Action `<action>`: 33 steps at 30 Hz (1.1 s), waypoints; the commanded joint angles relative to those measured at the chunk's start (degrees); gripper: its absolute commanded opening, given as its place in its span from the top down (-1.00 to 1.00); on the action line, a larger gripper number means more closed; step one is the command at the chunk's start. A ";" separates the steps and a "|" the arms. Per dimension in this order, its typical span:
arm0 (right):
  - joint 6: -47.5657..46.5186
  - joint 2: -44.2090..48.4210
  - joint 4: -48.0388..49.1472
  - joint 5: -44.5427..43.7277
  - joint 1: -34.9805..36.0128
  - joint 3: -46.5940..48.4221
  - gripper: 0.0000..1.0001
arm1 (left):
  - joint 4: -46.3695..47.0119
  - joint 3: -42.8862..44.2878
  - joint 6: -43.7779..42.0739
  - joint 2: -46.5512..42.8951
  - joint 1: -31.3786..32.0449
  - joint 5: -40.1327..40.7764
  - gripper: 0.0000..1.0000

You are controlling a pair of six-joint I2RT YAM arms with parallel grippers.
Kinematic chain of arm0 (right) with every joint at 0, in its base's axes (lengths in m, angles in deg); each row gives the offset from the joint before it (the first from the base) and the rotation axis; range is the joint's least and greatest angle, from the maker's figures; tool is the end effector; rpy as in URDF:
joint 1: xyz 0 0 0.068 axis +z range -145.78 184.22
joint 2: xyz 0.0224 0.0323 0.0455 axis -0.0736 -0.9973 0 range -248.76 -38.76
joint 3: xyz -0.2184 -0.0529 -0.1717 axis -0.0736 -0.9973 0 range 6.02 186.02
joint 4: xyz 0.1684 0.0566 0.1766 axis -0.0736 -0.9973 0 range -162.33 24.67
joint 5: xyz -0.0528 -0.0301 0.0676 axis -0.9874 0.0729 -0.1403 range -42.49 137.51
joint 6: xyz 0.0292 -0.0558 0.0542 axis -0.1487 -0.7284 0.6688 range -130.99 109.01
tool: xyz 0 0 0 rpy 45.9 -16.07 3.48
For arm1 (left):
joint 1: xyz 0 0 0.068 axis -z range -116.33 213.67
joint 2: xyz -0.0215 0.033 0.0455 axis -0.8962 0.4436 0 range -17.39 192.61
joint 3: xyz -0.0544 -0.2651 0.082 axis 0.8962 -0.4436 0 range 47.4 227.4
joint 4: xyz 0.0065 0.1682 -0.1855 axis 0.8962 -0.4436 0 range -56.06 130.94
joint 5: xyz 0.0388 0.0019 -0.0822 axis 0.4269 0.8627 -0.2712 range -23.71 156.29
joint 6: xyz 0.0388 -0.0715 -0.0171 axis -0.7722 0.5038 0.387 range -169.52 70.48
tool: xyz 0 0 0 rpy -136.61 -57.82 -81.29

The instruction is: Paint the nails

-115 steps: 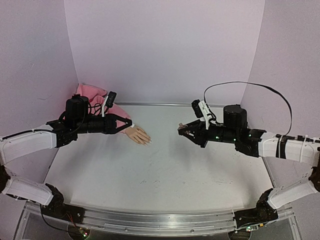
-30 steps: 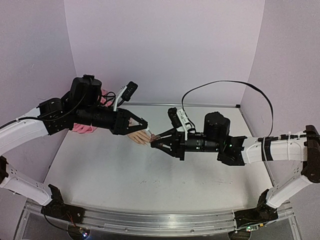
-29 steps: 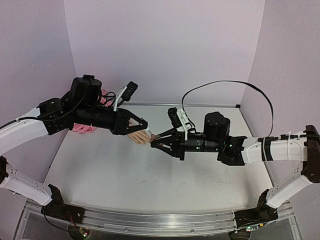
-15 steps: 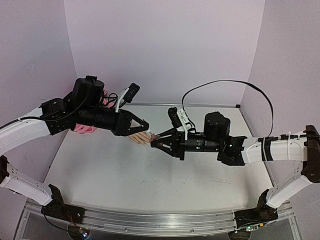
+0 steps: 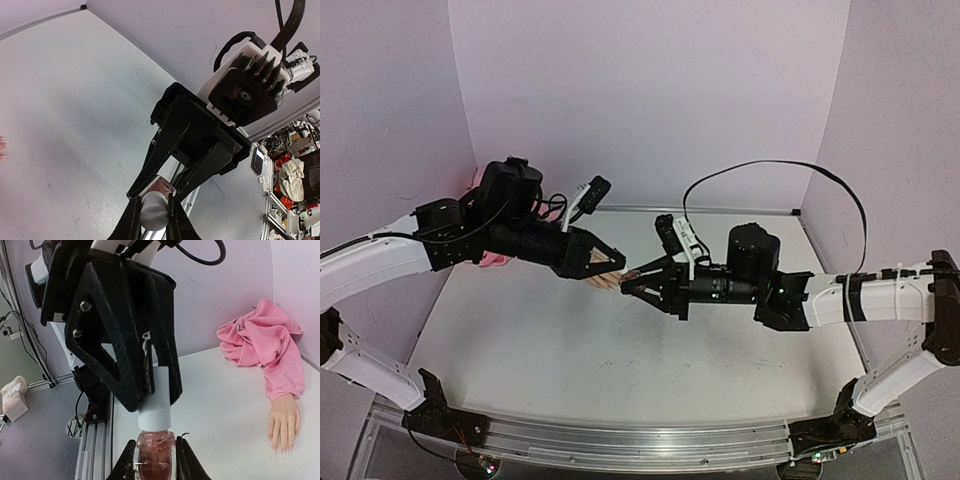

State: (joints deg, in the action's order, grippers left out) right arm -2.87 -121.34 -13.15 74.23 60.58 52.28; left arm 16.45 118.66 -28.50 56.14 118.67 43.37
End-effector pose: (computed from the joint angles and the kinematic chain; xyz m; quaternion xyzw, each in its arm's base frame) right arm 0.1621 0.3024 0.3335 -0.4080 0.4600 0.5319 0.5823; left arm 0.1508 -0.2649 0.3638 0.3435 0.7677 -0.4497 0.3006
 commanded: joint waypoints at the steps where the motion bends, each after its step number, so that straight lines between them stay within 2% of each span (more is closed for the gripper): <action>1: -1.16 0.56 5.03 -1.31 0.41 4.71 1.00 | -0.34 2.87 -0.23 0.71 0.28 0.33 1.00; 4: -1.29 0.13 5.26 -7.80 0.78 5.25 1.00 | -1.35 3.08 0.75 1.12 0.32 2.88 1.00; 7: -3.44 -0.40 5.85 -21.29 2.82 6.28 1.00 | -2.54 3.47 3.19 1.89 0.37 6.81 1.00; 11: -10.64 -3.79 11.57 -42.21 6.16 8.03 1.00 | -4.32 4.57 7.19 4.68 0.43 10.83 1.00; 16: -20.31 -10.87 21.48 -57.49 9.25 12.92 1.00 | -5.09 4.47 11.17 8.29 0.55 14.01 1.00; 20: -25.86 -16.79 26.47 -60.67 10.46 18.33 1.00 | -5.36 4.02 12.76 10.28 0.63 14.58 1.00; 24: -27.02 -19.55 28.02 -59.06 10.56 21.44 1.00 | -5.40 3.22 13.76 11.16 0.63 14.76 1.00; 30: -23.97 -18.71 27.48 -51.81 10.44 21.73 1.00 | -5.24 1.81 13.36 11.07 0.57 14.36 1.00; 33: -21.27 -15.90 25.02 -43.95 9.84 20.34 1.00 | -5.11 1.20 11.23 10.57 0.61 13.13 1.00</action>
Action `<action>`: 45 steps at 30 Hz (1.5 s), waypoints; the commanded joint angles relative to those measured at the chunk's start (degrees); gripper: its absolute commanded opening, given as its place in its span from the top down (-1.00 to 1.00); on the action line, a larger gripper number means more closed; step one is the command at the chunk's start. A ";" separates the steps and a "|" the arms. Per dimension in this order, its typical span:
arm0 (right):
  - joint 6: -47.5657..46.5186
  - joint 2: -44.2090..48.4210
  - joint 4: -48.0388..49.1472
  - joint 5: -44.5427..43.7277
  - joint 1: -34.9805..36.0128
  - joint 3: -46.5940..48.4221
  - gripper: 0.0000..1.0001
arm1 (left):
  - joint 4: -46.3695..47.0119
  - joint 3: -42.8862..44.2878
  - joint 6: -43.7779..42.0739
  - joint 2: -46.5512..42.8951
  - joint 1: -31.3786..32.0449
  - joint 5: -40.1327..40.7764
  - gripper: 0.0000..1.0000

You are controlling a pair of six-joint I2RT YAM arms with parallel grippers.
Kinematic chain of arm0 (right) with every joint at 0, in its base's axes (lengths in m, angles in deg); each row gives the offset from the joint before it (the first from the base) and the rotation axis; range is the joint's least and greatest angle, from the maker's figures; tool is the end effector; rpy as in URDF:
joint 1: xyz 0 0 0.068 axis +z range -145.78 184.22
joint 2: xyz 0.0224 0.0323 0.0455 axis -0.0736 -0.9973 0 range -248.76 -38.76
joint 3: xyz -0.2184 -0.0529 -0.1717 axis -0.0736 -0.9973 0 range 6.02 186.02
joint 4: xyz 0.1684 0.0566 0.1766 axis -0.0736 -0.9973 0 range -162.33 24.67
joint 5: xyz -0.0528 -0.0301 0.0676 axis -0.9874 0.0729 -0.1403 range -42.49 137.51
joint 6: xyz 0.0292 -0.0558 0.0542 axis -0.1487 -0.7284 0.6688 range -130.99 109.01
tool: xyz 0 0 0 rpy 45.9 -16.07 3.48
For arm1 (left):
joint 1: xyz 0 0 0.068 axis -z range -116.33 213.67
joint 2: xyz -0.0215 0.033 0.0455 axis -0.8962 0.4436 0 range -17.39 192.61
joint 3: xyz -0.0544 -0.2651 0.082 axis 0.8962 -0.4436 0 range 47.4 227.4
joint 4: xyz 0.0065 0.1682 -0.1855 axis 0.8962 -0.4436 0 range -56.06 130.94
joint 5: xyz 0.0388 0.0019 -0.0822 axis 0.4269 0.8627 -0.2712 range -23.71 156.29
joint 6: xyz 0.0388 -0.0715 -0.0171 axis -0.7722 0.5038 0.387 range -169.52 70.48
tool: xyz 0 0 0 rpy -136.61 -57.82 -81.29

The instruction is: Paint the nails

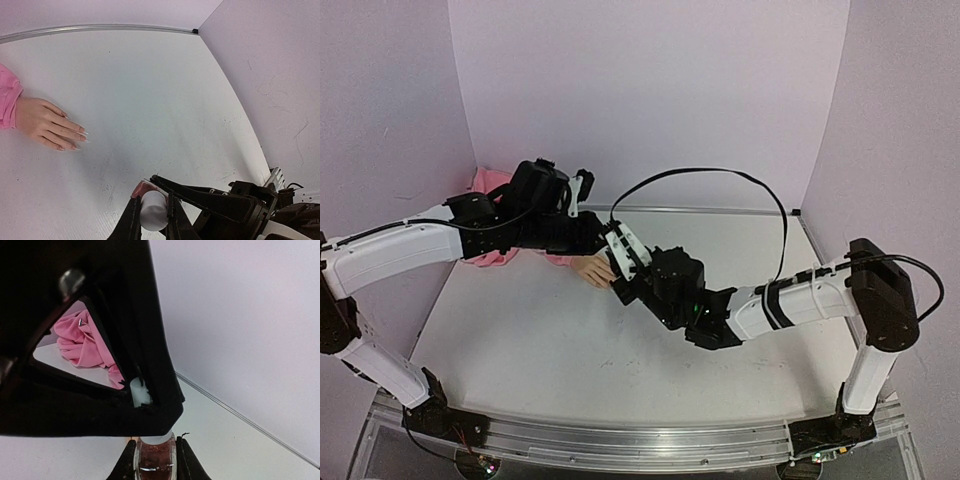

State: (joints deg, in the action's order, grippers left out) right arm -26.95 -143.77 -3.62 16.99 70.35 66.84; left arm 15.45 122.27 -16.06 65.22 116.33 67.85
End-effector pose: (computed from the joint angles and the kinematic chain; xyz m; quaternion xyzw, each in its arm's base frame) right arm 0.2079 0.3786 0.2999 -0.2144 0.5696 0.1889 0.7707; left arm 0.2117 -0.2745 0.3332 0.1404 0.8685 -0.3157 0.3554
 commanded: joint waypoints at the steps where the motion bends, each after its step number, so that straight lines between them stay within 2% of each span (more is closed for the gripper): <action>1: 3.40 7.68 14.50 16.44 -0.10 5.40 1.00 | -4.13 -2.59 -2.25 1.28 2.89 -12.06 1.00; 6: 8.69 13.16 4.00 38.12 -2.87 6.15 1.00 | -4.08 -2.91 -9.97 0.48 2.88 -20.46 1.00; 11: 21.17 17.35 0.40 61.90 -8.61 6.17 1.00 | -4.07 -3.51 -21.39 -0.45 2.93 -34.74 1.00; 17: 38.30 16.96 7.10 85.33 -11.90 8.57 1.00 | -4.12 -4.28 -31.33 0.62 2.97 -49.68 1.00; 21: 48.41 16.39 14.44 94.34 -11.94 9.39 1.00 | -4.88 -3.16 -35.45 2.44 3.06 -58.44 1.00; 26: 50.88 18.19 15.84 95.08 -12.18 7.42 1.00 | -5.84 -2.89 -39.30 0.58 3.06 -62.18 1.00; 29: 49.80 19.79 15.78 92.48 -13.23 4.08 1.00 | -5.97 -2.93 -39.70 -1.24 3.06 -58.07 1.00; 33: 46.72 21.24 15.13 90.13 -14.52 -0.50 1.00 | -6.05 -3.04 -37.46 -3.92 2.98 -48.39 0.95; 36: 40.14 22.15 8.18 88.76 -14.93 -2.02 1.00 | -5.73 -3.20 -35.15 -6.59 2.55 -42.14 0.63; 37: 35.96 22.65 3.03 87.40 -15.00 -2.14 1.00 | -5.27 -3.42 -34.33 -7.72 2.47 -40.18 0.48; 39: 26.24 23.15 -9.84 81.79 -14.90 -0.50 1.00 | -3.16 -4.66 -32.18 -10.37 2.36 -36.19 0.30; 40: 22.20 23.06 -15.36 78.73 -14.89 0.42 1.00 | -1.96 -5.36 -30.99 -12.05 2.36 -34.22 0.14; 43: 14.88 23.32 -23.65 69.82 -14.89 1.17 1.00 | 1.36 -7.62 -27.66 -14.91 2.38 -29.35 -0.31; 45: 12.12 23.32 -27.03 64.88 -14.89 1.74 1.00 | 2.30 -8.38 -24.88 -15.69 2.34 -24.54 -0.41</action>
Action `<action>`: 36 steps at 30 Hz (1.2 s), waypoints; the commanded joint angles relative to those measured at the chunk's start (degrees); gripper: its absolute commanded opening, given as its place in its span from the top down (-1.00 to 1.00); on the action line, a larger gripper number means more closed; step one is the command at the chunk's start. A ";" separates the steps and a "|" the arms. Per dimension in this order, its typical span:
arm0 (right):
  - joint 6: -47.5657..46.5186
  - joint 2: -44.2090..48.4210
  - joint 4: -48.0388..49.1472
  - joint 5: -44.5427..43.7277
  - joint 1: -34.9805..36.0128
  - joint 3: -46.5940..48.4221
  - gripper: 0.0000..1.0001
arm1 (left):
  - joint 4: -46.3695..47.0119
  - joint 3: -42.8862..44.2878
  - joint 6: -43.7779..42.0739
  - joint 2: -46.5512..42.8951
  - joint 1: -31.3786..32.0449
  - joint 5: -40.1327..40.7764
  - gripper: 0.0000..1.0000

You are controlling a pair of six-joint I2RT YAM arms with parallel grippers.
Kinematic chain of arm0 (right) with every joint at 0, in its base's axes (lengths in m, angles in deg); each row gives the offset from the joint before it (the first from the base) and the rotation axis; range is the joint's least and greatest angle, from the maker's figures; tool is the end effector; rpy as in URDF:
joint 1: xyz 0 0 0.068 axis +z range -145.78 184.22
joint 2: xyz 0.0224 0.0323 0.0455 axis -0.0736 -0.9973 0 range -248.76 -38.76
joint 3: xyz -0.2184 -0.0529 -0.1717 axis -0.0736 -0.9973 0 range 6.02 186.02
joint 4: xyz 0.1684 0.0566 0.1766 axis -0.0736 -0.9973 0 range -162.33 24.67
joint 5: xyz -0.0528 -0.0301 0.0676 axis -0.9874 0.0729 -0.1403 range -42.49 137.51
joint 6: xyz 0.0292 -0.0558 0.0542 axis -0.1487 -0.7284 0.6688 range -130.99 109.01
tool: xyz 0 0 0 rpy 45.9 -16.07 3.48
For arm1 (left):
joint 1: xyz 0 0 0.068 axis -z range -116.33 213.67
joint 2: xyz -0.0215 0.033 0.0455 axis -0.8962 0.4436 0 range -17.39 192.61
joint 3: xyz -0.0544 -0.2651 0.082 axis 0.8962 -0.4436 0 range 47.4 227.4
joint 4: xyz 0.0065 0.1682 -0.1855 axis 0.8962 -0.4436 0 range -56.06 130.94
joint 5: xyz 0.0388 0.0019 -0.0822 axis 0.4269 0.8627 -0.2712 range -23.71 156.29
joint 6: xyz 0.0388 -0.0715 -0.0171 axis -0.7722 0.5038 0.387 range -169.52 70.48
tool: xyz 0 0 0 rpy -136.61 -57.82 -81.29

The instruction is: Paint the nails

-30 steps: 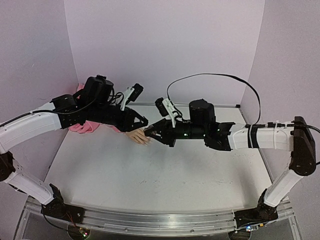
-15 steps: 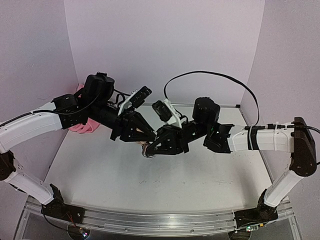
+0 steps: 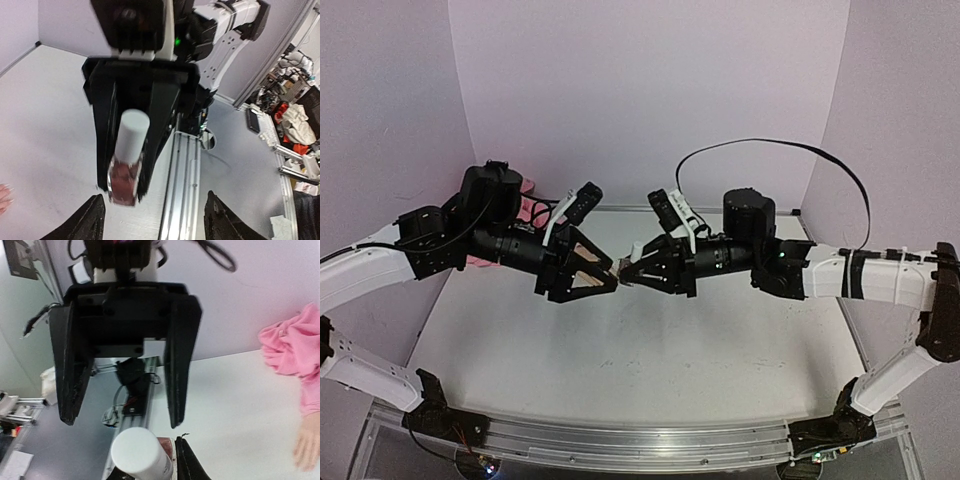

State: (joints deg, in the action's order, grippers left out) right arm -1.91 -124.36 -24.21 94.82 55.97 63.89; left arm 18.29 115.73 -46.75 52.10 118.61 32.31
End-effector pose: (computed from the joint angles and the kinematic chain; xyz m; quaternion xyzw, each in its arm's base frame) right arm 0.1768 0.3104 0.3600 -0.4999 0.4144 0.5783 0.4940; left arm 0.1282 -0.2535 0.3715 0.4956 0.6495 -0.4664 0.3392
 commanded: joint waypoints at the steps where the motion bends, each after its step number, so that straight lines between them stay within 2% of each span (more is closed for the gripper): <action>1: -13.74 3.75 -7.82 -15.07 -0.51 4.99 1.00 | -0.16 -1.95 7.13 -2.67 0.04 12.93 -0.42; 7: -16.20 1.07 -12.77 -28.96 0.34 7.47 1.00 | 6.95 -3.16 16.63 -1.14 0.16 18.16 -0.48; 12: -17.00 -0.62 -14.77 -36.72 2.21 9.06 1.00 | 11.05 -2.77 17.83 -0.40 0.27 22.12 -0.38; 19: -17.20 -2.24 -15.55 -38.06 3.16 10.16 1.00 | 11.67 0.09 16.17 3.59 0.70 21.96 -0.40; 25: -14.61 -3.87 -9.44 -37.12 3.14 5.50 1.00 | 11.71 -2.12 18.40 2.95 0.70 24.07 -0.46; 30: -12.91 -4.23 -4.17 -34.43 3.18 1.52 1.00 | 11.29 -6.14 20.51 -0.36 0.70 29.62 -0.49; 32: -12.78 -5.22 -1.93 -34.46 3.18 -0.25 1.00 | 9.71 -7.65 22.45 -2.36 0.61 34.18 -0.48; 36: -12.46 -10.99 4.80 -33.93 3.23 -3.52 1.00 | 8.49 -12.51 25.11 -7.54 0.37 41.95 -0.51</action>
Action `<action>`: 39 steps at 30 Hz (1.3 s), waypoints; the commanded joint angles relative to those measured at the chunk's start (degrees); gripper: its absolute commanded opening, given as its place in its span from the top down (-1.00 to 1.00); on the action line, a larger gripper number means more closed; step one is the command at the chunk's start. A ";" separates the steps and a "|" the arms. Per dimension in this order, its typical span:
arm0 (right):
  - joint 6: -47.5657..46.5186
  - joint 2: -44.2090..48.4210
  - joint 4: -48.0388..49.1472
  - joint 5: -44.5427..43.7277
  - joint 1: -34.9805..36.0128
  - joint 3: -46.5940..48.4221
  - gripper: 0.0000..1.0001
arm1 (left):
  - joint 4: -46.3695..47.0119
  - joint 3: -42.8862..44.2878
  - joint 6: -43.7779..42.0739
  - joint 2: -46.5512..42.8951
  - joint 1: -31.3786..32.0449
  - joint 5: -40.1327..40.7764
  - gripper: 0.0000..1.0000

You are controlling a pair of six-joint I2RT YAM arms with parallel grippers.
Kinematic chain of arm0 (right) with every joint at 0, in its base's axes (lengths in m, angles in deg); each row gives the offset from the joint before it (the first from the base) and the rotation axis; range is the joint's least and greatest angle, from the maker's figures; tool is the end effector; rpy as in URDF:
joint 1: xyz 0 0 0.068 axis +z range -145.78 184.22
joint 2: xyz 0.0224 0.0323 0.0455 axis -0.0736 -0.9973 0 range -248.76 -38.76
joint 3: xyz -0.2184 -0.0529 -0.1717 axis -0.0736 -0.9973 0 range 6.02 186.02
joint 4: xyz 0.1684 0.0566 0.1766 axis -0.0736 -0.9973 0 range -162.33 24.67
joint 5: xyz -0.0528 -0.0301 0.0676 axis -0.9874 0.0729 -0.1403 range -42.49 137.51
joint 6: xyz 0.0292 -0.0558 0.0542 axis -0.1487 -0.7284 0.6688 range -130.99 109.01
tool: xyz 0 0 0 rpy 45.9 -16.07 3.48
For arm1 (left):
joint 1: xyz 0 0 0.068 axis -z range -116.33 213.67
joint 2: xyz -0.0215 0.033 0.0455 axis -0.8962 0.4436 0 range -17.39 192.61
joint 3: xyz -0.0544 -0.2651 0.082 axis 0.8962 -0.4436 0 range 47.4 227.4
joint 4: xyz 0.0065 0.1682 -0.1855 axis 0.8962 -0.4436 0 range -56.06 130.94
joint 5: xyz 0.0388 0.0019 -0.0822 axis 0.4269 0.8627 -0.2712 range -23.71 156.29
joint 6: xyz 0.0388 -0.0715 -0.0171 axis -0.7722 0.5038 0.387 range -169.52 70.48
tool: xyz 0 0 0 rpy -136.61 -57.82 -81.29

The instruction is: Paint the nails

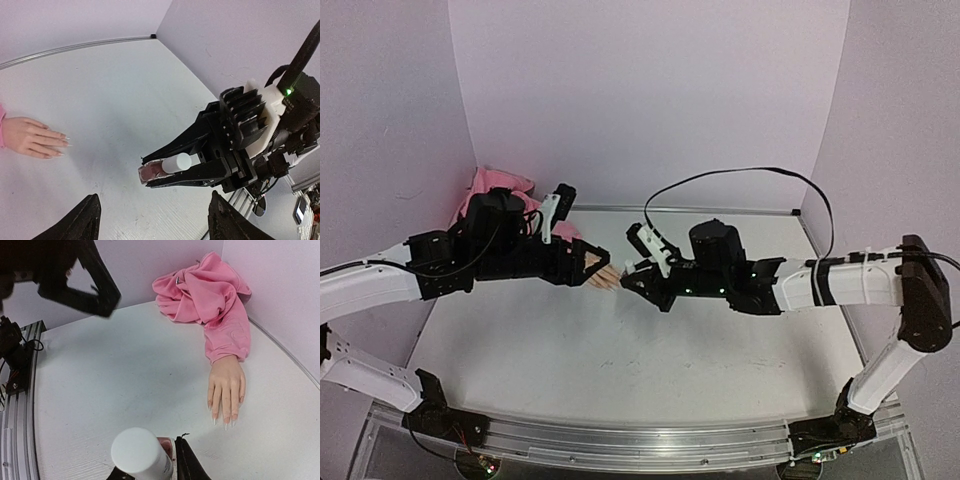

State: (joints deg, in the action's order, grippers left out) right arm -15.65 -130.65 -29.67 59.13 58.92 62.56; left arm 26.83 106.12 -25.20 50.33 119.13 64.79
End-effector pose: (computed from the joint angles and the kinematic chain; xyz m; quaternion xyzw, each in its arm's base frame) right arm 0.2187 0.3341 0.3023 -0.4098 0.5740 0.3629 0.6090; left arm 0.1631 -0.2406 0.3325 0.2309 0.8018 -0.3618 0.4158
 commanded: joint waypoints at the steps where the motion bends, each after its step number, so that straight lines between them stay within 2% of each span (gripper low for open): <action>1: 1.47 -6.43 11.93 2.09 0.31 -2.79 1.00 | -0.24 -4.12 4.04 -7.01 -0.32 10.58 -0.51; 6: 1.57 -14.07 23.43 2.77 1.21 -6.05 1.00 | -2.04 -7.99 5.63 -11.74 -0.84 12.53 -0.52; 14: 1.59 -24.16 31.98 1.34 2.75 -6.90 1.00 | -2.50 -13.48 8.03 -16.54 -0.97 13.37 -0.52; 28: 2.50 -29.00 34.04 1.20 3.20 -7.23 0.96 | -2.50 -14.77 7.67 -18.19 -0.97 12.64 -0.53; 34: 2.64 -29.61 33.99 0.98 3.56 -7.46 0.79 | -2.49 -14.99 7.63 -18.76 -0.97 12.58 -0.52; 39: 2.69 -29.41 34.04 0.54 3.61 -8.24 0.48 | -2.50 -14.80 7.42 -18.62 -0.96 12.33 -0.53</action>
State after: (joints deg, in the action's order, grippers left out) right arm -13.71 -159.74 0.97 60.09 62.09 54.91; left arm 23.12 91.47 -17.75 32.58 118.37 76.94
